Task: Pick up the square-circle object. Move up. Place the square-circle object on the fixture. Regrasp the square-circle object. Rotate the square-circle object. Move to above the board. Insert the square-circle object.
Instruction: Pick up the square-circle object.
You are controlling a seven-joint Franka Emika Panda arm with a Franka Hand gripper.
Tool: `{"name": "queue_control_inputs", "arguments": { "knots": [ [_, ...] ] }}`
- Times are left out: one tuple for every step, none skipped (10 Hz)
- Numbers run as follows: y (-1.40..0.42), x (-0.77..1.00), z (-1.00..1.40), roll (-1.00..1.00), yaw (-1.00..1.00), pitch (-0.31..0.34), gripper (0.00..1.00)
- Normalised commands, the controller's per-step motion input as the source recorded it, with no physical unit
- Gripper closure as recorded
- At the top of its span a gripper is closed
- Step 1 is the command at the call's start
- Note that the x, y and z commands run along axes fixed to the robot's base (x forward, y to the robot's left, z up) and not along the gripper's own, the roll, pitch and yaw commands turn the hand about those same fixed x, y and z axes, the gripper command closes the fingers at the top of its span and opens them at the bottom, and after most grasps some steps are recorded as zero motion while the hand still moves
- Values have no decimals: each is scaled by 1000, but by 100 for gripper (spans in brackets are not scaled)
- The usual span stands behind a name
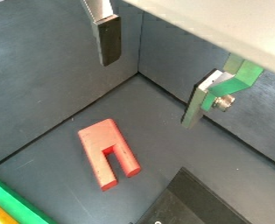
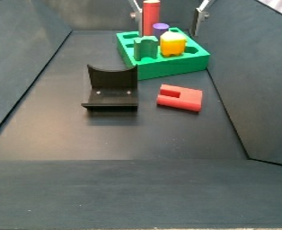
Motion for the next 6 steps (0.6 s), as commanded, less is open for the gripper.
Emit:
{"name": "queue_control_inputs", "arguments": {
  "knots": [
    [0,174,-217,63,100,121,0],
    [0,-31,0,0,-6,0,0],
    [0,-114,-20,-10,-957,-76,0],
    [0,0,-126,0,-1000,-11,0],
    [0,0,-151,0,-1000,0,0],
    [0,0,-160,0,-1000,0,0]
  ]
}}
